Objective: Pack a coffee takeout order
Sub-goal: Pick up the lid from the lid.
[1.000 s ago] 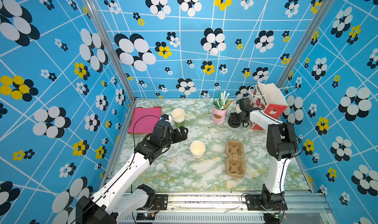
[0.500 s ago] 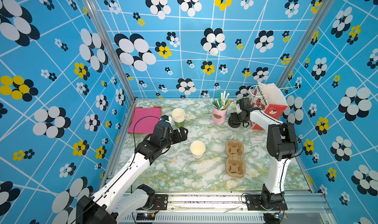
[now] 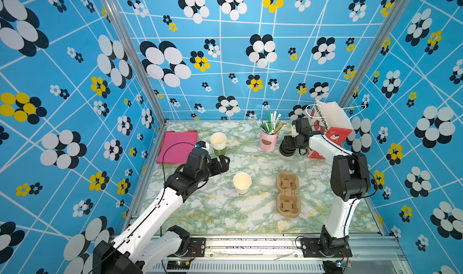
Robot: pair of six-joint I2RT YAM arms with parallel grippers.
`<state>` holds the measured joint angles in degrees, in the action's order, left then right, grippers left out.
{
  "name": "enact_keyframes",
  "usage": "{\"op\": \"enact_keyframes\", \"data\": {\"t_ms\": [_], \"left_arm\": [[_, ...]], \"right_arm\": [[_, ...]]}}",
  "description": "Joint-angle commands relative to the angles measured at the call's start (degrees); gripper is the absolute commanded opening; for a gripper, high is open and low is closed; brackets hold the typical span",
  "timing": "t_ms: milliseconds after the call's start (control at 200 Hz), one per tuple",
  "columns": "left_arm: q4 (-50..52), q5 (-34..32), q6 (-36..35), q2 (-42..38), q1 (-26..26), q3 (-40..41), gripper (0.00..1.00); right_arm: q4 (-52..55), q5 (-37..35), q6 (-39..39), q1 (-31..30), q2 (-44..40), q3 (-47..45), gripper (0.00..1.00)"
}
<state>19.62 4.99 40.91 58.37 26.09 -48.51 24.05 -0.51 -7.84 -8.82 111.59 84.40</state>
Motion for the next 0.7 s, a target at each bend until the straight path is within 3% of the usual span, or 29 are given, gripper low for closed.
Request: {"op": "enact_keyframes", "data": {"t_ms": [0, 695], "left_arm": [[-0.98, 0.55, 0.06, -1.06, -0.69, 1.05, 0.99], [-1.78, 0.43, -1.32, -1.15, -1.39, 0.9, 0.99]], "right_arm": [[0.95, 1.34, -2.33, -0.05, -3.83, -2.58, 0.74], [1.03, 4.29, -7.72, -3.4, -18.97, -13.26, 0.75]]}}
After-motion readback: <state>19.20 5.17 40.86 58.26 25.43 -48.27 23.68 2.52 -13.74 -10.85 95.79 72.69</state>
